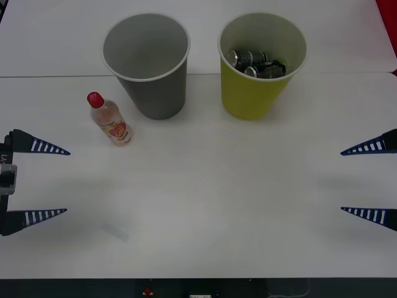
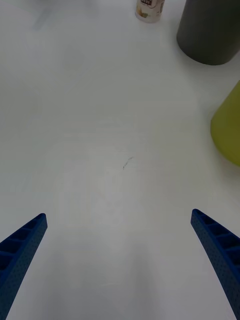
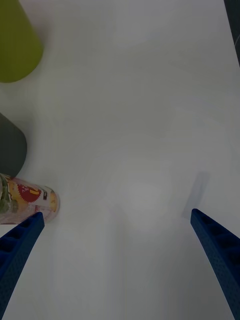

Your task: Put the can into the green bin and the plastic bottle into the gray bin

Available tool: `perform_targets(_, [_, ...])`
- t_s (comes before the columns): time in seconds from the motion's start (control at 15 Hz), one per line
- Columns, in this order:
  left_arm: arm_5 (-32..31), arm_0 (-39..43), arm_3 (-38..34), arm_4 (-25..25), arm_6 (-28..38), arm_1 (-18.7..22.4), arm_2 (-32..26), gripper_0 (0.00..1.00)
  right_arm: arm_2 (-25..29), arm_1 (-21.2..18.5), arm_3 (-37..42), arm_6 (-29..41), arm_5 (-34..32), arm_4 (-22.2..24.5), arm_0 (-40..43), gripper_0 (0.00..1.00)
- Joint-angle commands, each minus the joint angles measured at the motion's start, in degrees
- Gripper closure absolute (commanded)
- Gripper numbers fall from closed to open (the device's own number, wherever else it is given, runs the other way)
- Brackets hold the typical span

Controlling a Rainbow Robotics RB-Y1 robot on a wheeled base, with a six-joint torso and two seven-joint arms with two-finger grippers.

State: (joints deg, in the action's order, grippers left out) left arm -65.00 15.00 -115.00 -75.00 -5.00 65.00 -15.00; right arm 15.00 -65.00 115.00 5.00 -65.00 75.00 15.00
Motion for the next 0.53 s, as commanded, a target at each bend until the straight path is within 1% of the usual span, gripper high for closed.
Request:
perform_targets(0.07, [0.0,0.0,0.0,0.0,0.0,0.0,0.0,0.0,0.0,0.0,0.0,0.0,0.0,0.0,0.0,0.0])
perform_targets(0.2, [0.9,-0.4,0.5,0.6,-0.1,0.2,-0.8,0.0,0.0,0.0,0.0,0.0,0.0,0.0,0.0,0.0])
perform_targets(0.27, [1.5,0.4,0.5,1.6,-0.3,1.0,-2.1,0.0,0.0,0.0,0.0,0.0,0.0,0.0,0.0,0.0])
perform_targets(0.4, [2.2,1.3,0.6,3.0,-0.4,2.3,-2.1,0.0,0.0,0.0,0.0,0.0,0.0,0.0,0.0,0.0])
perform_targets(0.53, [3.2,1.3,1.4,3.5,-0.2,2.3,-1.3,0.0,0.0,0.0,0.0,0.0,0.0,0.0,0.0,0.0])
